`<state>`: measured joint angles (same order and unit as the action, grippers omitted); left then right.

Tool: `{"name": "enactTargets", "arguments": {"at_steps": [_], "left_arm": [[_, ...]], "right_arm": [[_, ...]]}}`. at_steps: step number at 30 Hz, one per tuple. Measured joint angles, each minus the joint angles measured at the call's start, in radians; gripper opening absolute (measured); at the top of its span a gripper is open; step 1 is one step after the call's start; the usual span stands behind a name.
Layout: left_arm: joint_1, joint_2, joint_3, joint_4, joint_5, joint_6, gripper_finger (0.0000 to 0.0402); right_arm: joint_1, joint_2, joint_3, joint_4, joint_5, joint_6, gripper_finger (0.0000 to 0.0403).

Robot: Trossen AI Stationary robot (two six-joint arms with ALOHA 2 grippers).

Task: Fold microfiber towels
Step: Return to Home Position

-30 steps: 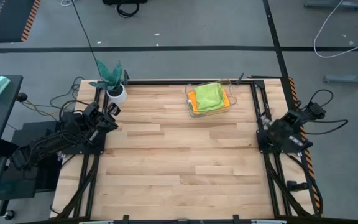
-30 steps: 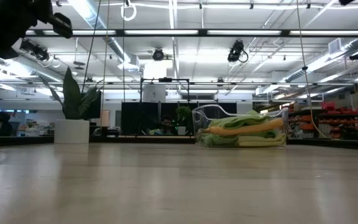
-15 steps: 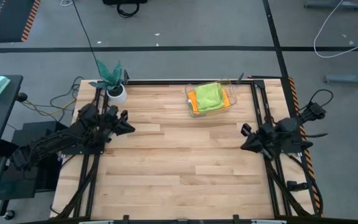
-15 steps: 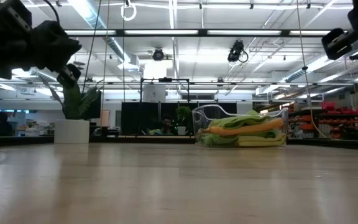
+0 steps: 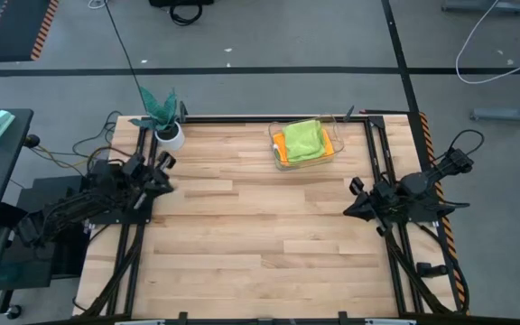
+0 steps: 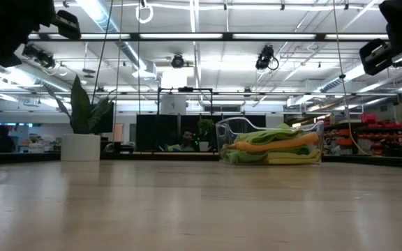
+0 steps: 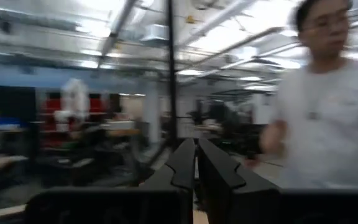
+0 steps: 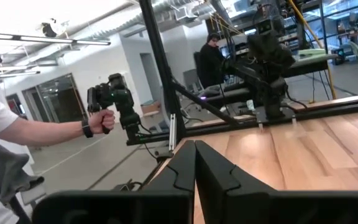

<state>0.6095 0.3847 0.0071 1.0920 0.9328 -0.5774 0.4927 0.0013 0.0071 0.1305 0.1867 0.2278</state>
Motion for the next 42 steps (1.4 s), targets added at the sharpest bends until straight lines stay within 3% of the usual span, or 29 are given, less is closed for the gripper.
{"name": "enactTargets", "arguments": {"at_steps": [5, 10, 26, 33, 42], "left_arm": [[0.003, -0.027, 0.000, 0.039, 0.070, -0.172, 0.0033], [0.011, -0.094, 0.000, 0.138, 0.117, -0.204, 0.0039], [0.029, -0.304, 0.000, 0.111, 0.157, -0.300, 0.0030], [0.029, -0.382, -0.001, 0.118, 0.190, -0.345, 0.0038], [0.029, -0.380, -0.001, 0.126, 0.195, -0.383, 0.0030]], "right_arm": [[0.000, 0.000, 0.000, 0.016, 0.000, -0.008, 0.0016], [-0.007, 0.000, 0.000, 0.061, 0.000, 0.010, 0.0016], [-0.014, 0.000, 0.000, 0.063, 0.027, 0.004, 0.0016], [-0.108, 0.000, 0.000, 0.064, 0.074, 0.001, 0.0016], [-0.220, 0.000, 0.000, 0.066, 0.022, -0.042, 0.0016]]}}
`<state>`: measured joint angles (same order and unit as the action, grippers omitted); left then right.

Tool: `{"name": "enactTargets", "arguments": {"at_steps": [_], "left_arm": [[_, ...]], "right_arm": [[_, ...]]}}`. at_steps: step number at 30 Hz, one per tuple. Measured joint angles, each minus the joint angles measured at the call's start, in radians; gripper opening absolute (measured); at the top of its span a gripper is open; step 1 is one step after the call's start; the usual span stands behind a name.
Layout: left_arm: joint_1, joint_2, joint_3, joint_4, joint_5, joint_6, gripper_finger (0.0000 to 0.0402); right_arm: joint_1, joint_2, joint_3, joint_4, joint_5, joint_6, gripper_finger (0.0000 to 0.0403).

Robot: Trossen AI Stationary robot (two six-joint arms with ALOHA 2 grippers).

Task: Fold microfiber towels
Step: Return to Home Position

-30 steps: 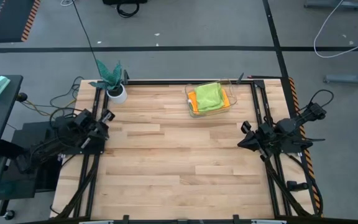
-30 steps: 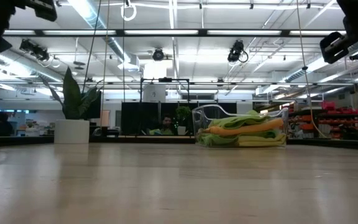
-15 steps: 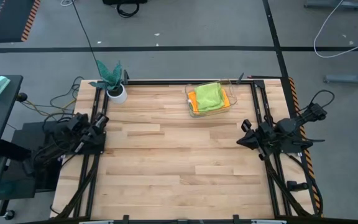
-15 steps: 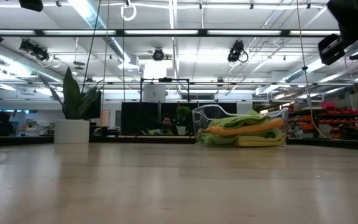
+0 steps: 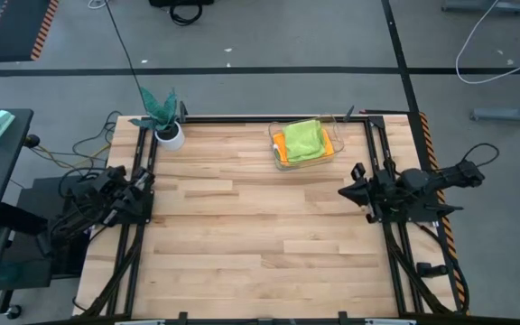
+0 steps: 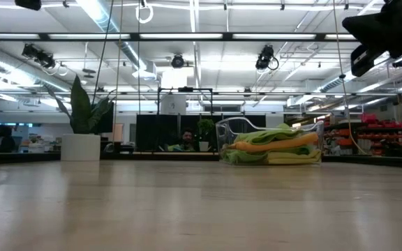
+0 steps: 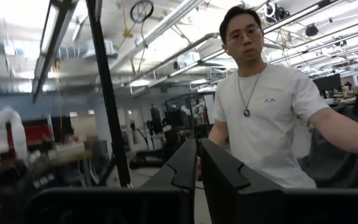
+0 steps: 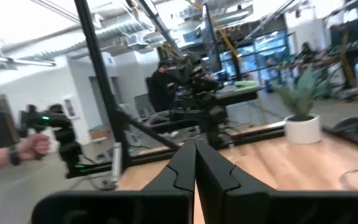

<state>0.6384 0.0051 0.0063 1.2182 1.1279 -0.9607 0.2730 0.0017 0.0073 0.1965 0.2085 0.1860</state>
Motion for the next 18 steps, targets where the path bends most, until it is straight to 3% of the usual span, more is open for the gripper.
{"name": "enactTargets", "arguments": {"at_steps": [7, 12, 18], "left_arm": [[0.000, 0.000, 0.000, -0.335, 0.035, 0.056, 0.0034], [0.000, 0.001, 0.000, -0.664, 0.026, 0.251, 0.0040], [0.000, 0.001, 0.000, -0.874, -0.050, 0.430, 0.0034]], "right_arm": [[-0.084, 0.000, 0.000, -0.066, 0.000, -0.055, 0.0016], [-0.135, 0.000, 0.000, -0.139, 0.000, -0.059, 0.0016], [-0.163, 0.004, 0.000, -0.144, 0.000, -0.075, 0.0016]]}}
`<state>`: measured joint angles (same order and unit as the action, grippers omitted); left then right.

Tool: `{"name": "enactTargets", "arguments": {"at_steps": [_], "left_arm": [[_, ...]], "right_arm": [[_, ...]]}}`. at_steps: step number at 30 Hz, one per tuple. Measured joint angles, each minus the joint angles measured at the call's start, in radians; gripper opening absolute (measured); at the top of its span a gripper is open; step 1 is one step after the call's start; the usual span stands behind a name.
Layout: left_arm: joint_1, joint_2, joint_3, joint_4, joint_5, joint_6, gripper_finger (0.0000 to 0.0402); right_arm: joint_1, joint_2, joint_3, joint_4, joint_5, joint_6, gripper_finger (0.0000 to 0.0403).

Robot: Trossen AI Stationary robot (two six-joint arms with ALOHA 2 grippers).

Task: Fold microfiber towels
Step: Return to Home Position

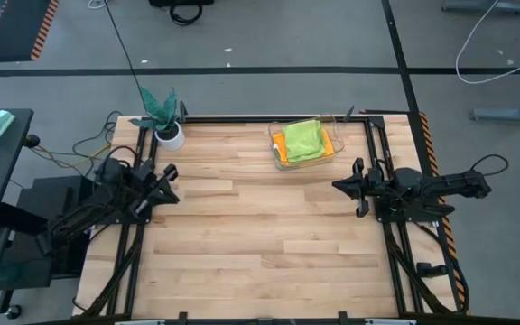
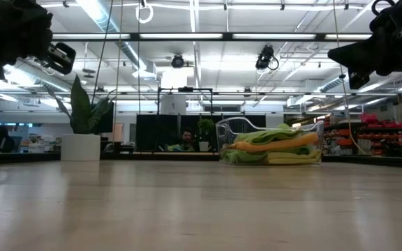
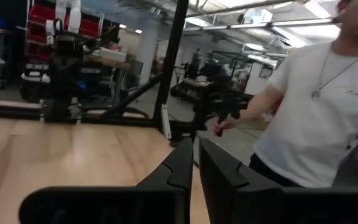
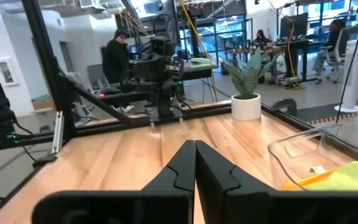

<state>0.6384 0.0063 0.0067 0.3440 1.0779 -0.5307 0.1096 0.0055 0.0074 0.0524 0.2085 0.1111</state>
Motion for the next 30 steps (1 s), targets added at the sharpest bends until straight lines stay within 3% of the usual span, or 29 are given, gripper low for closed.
{"name": "enactTargets", "arguments": {"at_steps": [7, 17, 21, 23, 30], "left_arm": [[0.000, 0.000, 0.000, -0.061, -0.001, 0.047, 0.0027], [0.000, 0.000, 0.000, -0.063, -0.002, 0.463, 0.0039], [0.000, 0.000, 0.000, -0.071, -0.020, 0.451, 0.0040], [0.000, 0.000, 0.000, -0.076, -0.081, 0.389, 0.0037], [0.001, 0.000, 0.000, -0.081, -0.462, 0.279, 0.0028]], "right_arm": [[-0.001, 0.000, 0.000, 0.000, 0.000, 0.001, 0.0016], [-0.001, 0.000, 0.000, 0.001, 0.000, 0.001, 0.0016], [-0.001, 0.000, 0.000, 0.001, 0.000, 0.001, 0.0016], [-0.001, 0.000, 0.000, 0.002, 0.000, 0.001, 0.0016], [-0.001, 0.000, 0.000, 0.002, 0.000, 0.001, 0.0016]]}}
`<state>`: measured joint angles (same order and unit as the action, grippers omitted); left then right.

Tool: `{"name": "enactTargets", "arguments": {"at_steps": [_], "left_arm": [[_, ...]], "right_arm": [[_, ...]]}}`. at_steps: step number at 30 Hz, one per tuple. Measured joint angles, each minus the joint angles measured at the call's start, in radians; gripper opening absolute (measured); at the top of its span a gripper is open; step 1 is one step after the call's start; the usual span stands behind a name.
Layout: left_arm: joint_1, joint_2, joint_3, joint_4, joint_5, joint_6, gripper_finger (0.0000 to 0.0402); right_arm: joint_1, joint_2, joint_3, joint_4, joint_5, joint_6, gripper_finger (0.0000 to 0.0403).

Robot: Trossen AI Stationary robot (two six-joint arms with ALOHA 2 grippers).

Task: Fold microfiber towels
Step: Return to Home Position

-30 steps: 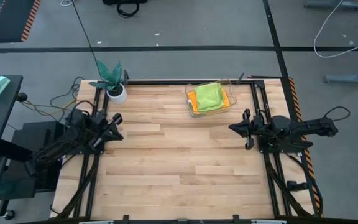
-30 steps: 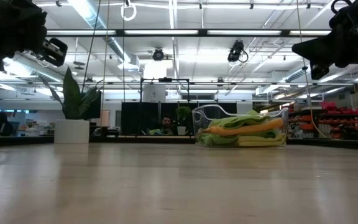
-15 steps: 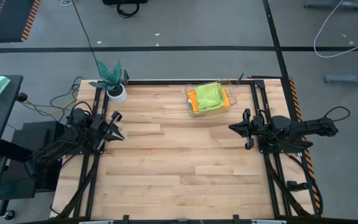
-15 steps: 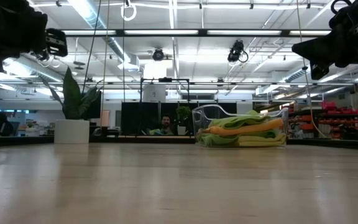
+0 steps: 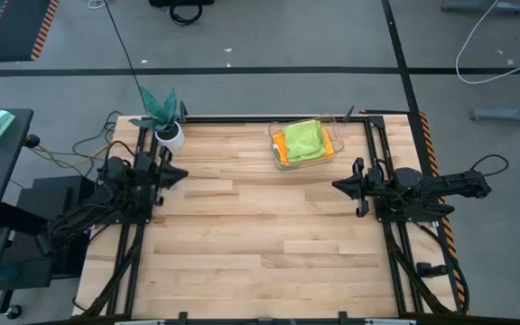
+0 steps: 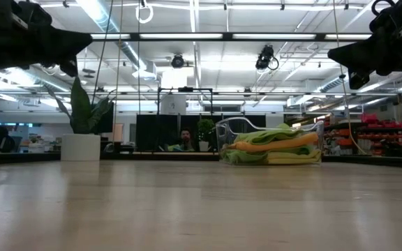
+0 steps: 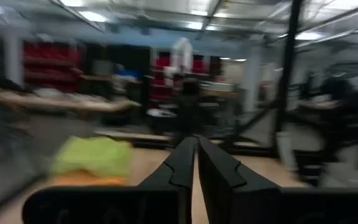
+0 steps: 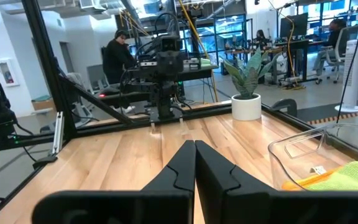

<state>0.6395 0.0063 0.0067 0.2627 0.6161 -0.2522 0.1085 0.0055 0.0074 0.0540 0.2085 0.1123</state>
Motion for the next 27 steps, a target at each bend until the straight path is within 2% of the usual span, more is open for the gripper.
{"name": "enactTargets", "arguments": {"at_steps": [4, 10, 12, 16, 17, 21, 24, 27], "left_arm": [[0.003, 0.000, 0.000, 0.030, -0.050, 0.104, 0.0026], [0.003, 0.000, 0.000, 0.024, -0.068, 0.103, 0.0028], [0.003, 0.000, 0.000, 0.022, -0.156, 0.098, 0.0031], [0.003, 0.000, 0.000, -0.024, -0.457, 0.000, 0.0036], [0.004, 0.000, 0.000, -0.037, -0.493, -0.003, 0.0036], [0.001, 0.000, 0.000, -0.125, -0.500, 0.014, 0.0030], [-0.008, 0.000, 0.000, -0.210, -0.458, 0.000, 0.0025], [-0.034, 0.000, 0.000, -0.211, -0.417, 0.026, 0.0023]], "right_arm": [[0.000, 0.000, 0.000, 0.000, 0.000, 0.000, 0.0016], [0.000, 0.000, 0.000, 0.000, 0.000, 0.000, 0.0016], [0.000, 0.000, 0.000, 0.000, 0.000, 0.000, 0.0016], [0.000, 0.000, 0.000, 0.000, 0.000, 0.000, 0.0016], [0.000, 0.000, 0.000, 0.000, 0.000, 0.000, 0.0016], [0.000, 0.000, 0.000, 0.000, 0.000, 0.000, 0.0016], [0.000, 0.000, 0.000, 0.000, 0.000, 0.000, 0.0016], [0.000, 0.000, 0.000, 0.000, 0.000, 0.000, 0.0016]]}}
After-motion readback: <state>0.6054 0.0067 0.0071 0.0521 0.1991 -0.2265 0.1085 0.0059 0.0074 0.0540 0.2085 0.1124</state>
